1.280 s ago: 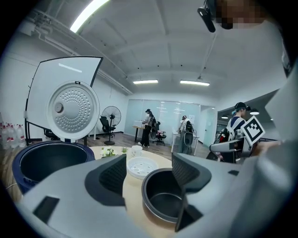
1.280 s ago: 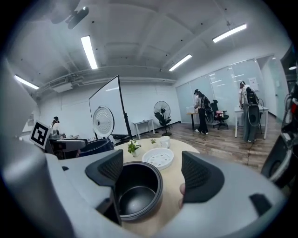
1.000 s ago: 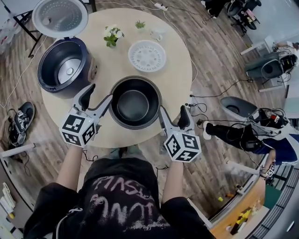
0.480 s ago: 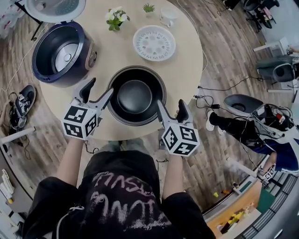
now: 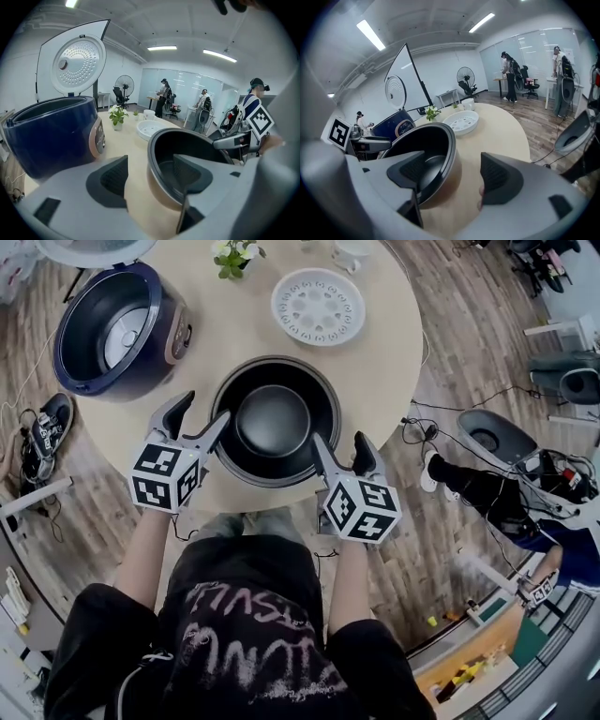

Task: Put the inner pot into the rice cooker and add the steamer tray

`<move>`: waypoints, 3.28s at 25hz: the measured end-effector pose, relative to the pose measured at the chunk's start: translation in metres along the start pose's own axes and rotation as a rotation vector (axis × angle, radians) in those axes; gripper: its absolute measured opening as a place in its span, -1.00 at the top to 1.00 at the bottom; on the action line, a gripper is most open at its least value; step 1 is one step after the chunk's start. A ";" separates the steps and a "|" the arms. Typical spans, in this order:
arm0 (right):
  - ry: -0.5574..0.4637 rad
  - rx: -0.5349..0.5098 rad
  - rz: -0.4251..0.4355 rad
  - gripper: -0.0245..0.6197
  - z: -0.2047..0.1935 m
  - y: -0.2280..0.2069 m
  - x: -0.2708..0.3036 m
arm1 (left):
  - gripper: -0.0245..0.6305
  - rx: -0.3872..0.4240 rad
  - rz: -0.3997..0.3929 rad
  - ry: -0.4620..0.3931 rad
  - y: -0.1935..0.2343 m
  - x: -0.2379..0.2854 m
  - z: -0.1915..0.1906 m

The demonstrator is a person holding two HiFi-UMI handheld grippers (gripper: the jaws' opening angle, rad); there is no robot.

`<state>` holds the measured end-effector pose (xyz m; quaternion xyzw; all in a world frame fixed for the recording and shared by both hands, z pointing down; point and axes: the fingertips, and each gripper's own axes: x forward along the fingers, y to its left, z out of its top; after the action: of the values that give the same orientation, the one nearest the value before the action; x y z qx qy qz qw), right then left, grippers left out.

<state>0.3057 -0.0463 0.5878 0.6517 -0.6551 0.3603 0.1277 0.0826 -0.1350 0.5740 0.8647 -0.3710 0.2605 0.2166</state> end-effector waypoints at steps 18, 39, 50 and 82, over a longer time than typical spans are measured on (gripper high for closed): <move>0.095 0.066 0.031 0.19 -0.015 0.000 0.009 | 0.34 -0.055 -0.039 0.066 -0.004 0.009 -0.017; 0.136 0.097 0.044 0.61 -0.016 0.008 0.012 | 0.60 -0.174 -0.084 0.090 -0.009 0.016 -0.019; 0.099 0.096 0.049 0.64 -0.017 0.011 0.006 | 0.65 -0.257 -0.050 0.036 -0.010 0.005 -0.020; -0.223 -0.010 0.198 0.65 0.111 0.051 -0.050 | 0.69 -0.150 0.098 -0.351 -0.024 -0.083 0.118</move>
<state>0.2966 -0.0843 0.4617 0.6192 -0.7281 0.2932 0.0213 0.0863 -0.1425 0.4282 0.8591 -0.4631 0.0879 0.1993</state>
